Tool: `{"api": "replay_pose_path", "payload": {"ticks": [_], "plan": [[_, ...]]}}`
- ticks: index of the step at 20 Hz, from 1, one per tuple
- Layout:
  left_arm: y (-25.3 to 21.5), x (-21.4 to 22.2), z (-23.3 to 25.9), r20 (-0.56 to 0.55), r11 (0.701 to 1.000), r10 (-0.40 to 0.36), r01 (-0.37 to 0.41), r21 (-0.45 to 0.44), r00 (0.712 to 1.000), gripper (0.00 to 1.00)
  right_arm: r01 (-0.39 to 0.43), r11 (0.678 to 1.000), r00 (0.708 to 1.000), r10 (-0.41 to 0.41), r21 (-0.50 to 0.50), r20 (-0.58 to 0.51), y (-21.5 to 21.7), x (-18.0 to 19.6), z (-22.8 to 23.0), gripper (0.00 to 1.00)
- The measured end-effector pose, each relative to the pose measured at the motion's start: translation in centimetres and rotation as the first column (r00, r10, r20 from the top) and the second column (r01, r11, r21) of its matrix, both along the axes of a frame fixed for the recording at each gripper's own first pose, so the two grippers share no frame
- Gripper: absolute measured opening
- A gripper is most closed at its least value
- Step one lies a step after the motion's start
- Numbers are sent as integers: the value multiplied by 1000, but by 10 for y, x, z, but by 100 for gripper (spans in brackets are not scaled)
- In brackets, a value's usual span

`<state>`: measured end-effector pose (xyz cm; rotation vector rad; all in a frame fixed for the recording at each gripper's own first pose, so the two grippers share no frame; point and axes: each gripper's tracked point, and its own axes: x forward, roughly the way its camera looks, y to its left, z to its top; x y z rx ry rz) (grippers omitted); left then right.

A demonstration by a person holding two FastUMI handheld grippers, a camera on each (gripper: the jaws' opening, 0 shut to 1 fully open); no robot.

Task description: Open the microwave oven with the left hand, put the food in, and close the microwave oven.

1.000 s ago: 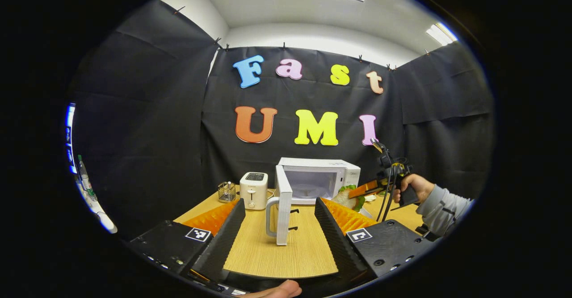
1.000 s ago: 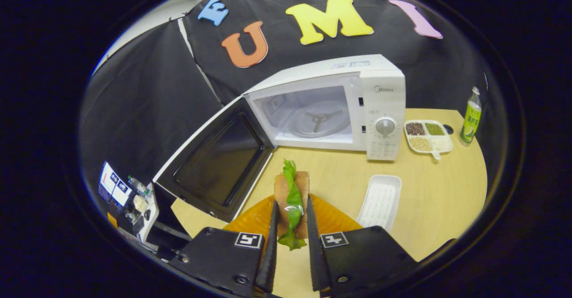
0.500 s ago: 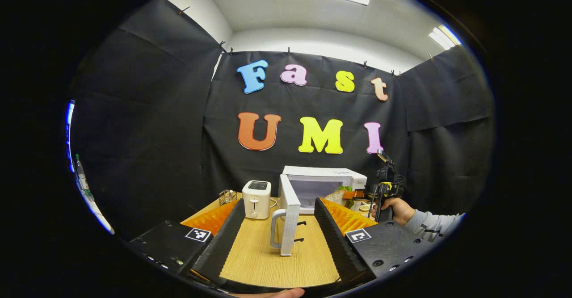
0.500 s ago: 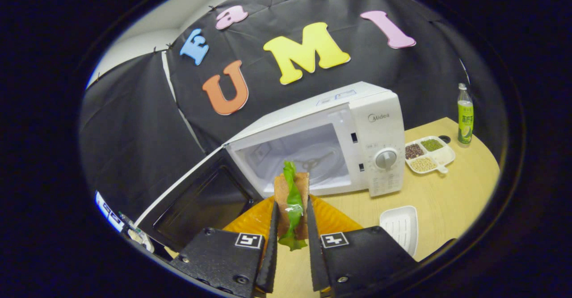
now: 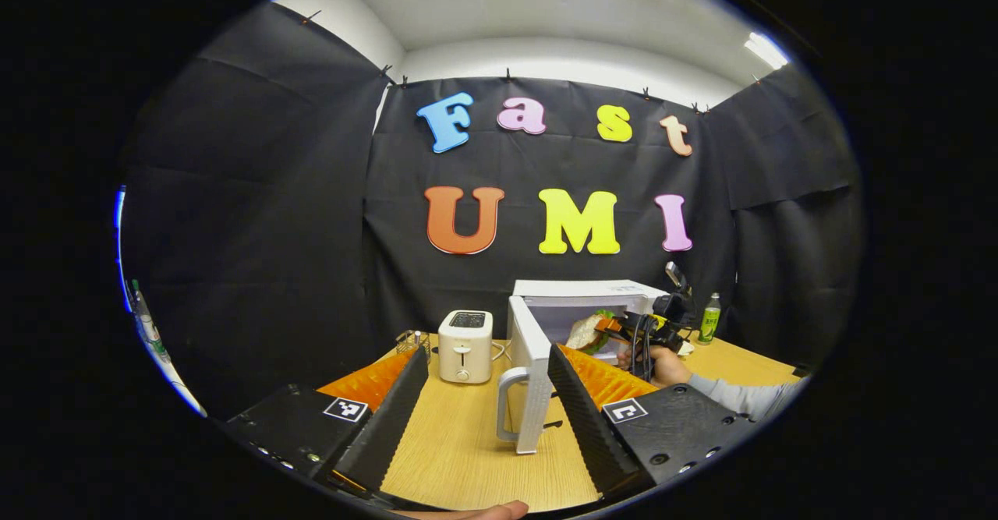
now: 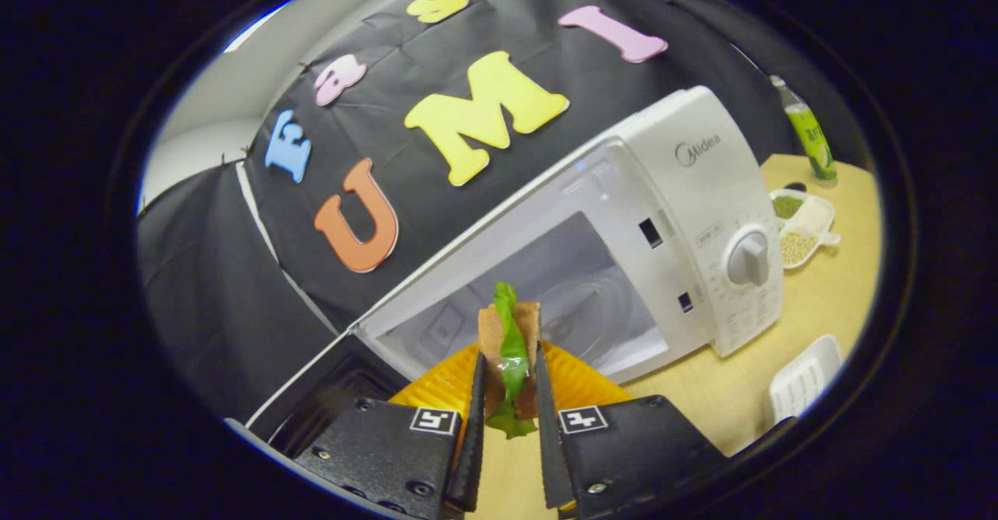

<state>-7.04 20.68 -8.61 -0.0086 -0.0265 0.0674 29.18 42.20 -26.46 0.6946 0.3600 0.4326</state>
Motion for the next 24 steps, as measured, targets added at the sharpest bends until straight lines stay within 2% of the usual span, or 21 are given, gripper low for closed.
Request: {"api": "replay_pose_path", "payload": {"ticks": [2,4,7,10,11,12,13,14,15,16,17,18,19,20,21,22,23,24], "plan": [[5,5,0,3,1000,3,-3,-26,1000,93,90,986,996,-86,139,-38,2,26,-5,34],[14,7,-5,-1,999,13,-13,-35,1000,93,184,956,980,-162,228,-114,0,51,-24,34],[23,17,-14,-29,1000,26,-27,-17,999,93,275,910,957,-227,311,-181,0,72,-47,34],[25,19,-22,-50,1000,31,-31,-3,998,93,330,896,940,-283,296,-193,12,72,-58,34],[26,19,-23,-52,1000,29,-29,-2,998,93,338,900,937,-294,274,-191,19,73,-61,34],[26,19,-24,-55,1000,25,-26,-2,998,93,334,911,938,-296,242,-180,23,72,-64,26],[25,18,-25,-55,1000,22,-22,-3,998,93,323,924,942,-294,205,-159,25,71,-68,27],[24,18,-26,-53,1000,15,-15,-5,998,93,316,934,946,-296,165,-133,25,71,-70,36],[22,18,-28,-56,1000,8,-9,-7,998,93,312,941,948,-300,131,-105,24,71,-69,37],[21,19,-31,-65,1000,4,-5,-7,998,93,320,943,946,-314,87,-81,24,71,-66,29],[24,19,-34,-73,1000,8,-8,-5,997,93,332,943,942,-330,33,-60,22,72,-63,40],[26,18,-35,-74,1000,15,-15,-1,997,93,342,939,938,-343,-41,-46,20,72,-66,29],[28,15,-35,-75,1000,22,-21,6,997,93,350,928,934,-356,-129,-28,17,73,-70,38],[32,14,-36,-78,1000,30,-29,11,996,93,350,912,933,-359,-214,-4,15,73,-75,55],[33,13,-37,-80,999,34,-33,13,996,93,345,890,935,-355,-299,21,15,75,-79,55],[33,10,-38,-82,999,37,-36,11,996,93,331,861,938,-345,-387,34,14,73,-83,76],[35,9,-40,-87,999,39,-38,7,995,93,304,835,946,-323,-459,40,14,73,-91,84],[38,8,-43,-92,999,42,-42,4,995,93,287,823,952,-301,-490,53,14,70,-90,94]]}}
